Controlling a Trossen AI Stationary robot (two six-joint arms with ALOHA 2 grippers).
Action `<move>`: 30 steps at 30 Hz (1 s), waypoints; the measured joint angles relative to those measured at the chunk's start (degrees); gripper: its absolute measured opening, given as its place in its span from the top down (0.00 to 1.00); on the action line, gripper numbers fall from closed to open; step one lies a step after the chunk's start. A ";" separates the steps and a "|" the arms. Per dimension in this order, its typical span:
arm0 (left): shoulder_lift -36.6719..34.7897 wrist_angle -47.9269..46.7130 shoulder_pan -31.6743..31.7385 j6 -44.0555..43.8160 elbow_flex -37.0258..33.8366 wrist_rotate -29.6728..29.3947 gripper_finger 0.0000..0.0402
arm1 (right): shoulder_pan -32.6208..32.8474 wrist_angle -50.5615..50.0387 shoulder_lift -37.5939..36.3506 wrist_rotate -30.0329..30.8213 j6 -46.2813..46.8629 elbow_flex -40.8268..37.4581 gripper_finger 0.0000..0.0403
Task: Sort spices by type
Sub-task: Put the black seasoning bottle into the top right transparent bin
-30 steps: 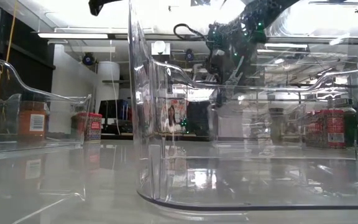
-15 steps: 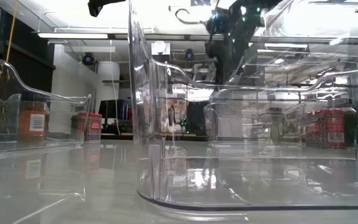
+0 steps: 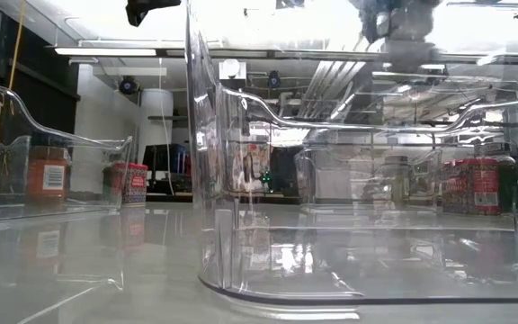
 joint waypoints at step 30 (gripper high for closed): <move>0.11 -0.04 0.00 4.13 0.00 -1.33 0.37 | 53.26 9.54 6.28 -7.87 37.63 -11.08 0.23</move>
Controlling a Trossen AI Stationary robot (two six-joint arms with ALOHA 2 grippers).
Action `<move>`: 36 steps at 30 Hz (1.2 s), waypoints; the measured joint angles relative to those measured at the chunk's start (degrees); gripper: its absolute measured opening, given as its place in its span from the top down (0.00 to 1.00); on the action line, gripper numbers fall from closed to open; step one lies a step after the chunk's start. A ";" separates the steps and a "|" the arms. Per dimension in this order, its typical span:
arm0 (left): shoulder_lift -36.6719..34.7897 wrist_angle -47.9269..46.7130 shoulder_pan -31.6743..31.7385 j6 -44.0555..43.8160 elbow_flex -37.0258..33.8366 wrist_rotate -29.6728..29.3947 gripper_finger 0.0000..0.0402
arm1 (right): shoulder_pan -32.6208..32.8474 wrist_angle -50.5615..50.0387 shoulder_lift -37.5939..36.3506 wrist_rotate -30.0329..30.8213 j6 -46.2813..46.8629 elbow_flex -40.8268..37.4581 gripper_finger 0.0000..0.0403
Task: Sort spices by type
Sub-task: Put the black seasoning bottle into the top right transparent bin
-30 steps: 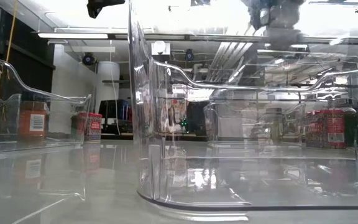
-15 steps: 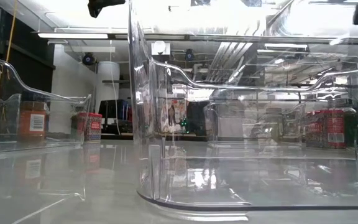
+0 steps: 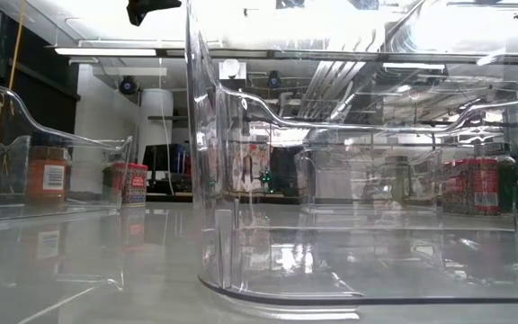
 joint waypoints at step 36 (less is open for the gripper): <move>0.00 0.00 0.00 0.05 0.00 -0.99 0.37 | -3.42 -7.43 -1.49 8.67 -1.21 0.52 0.52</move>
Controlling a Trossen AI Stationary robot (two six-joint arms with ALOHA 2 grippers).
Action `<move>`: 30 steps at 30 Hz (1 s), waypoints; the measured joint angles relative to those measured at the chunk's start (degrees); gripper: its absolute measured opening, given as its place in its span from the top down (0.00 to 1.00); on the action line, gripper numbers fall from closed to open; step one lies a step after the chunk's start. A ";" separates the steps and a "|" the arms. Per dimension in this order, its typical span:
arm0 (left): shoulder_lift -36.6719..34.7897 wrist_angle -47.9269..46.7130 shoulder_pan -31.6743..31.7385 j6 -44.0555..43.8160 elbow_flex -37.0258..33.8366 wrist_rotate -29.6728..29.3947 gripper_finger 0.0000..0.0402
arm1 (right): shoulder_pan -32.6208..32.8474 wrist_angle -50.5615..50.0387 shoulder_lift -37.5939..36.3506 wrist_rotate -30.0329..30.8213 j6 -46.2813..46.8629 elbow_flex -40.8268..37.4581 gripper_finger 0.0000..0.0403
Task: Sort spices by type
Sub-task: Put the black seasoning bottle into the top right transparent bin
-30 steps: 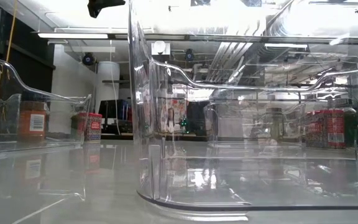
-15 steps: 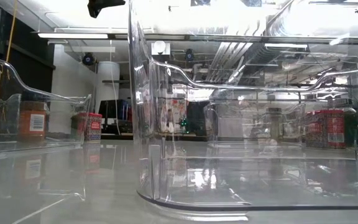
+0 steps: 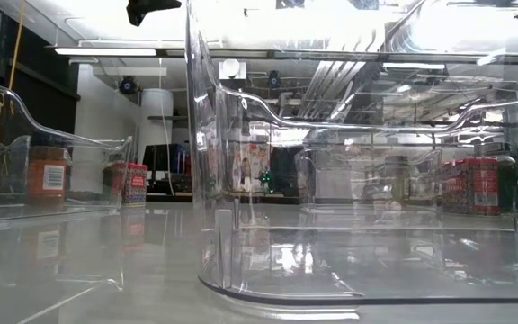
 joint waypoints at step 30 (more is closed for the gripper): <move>0.00 0.22 0.02 -2.08 0.00 -1.21 0.37 | -73.33 -10.34 16.14 10.79 -50.83 19.07 0.52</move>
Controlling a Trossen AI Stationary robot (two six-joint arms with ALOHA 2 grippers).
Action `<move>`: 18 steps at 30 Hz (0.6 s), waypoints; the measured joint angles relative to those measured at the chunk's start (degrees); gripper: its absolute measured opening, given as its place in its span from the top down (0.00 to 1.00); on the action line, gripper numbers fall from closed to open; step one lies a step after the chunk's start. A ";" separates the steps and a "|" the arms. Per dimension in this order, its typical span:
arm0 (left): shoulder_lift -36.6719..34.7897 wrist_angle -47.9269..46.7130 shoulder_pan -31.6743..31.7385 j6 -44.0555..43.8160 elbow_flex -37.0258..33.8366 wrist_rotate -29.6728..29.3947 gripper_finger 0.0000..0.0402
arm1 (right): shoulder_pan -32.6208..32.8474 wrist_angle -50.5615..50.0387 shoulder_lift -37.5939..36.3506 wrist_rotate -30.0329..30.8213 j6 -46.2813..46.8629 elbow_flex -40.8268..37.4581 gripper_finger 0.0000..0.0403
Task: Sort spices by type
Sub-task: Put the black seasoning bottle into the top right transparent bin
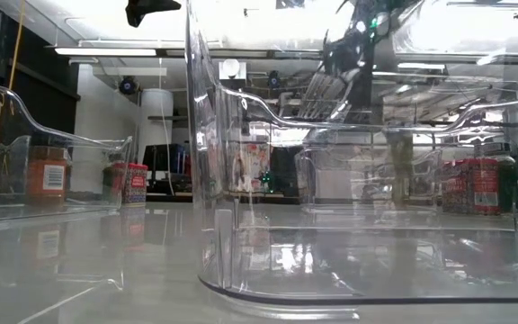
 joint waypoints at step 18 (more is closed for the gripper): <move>0.00 -0.24 -0.02 0.00 0.00 0.02 0.37 | -5.27 3.76 4.21 1.10 0.29 -0.04 0.47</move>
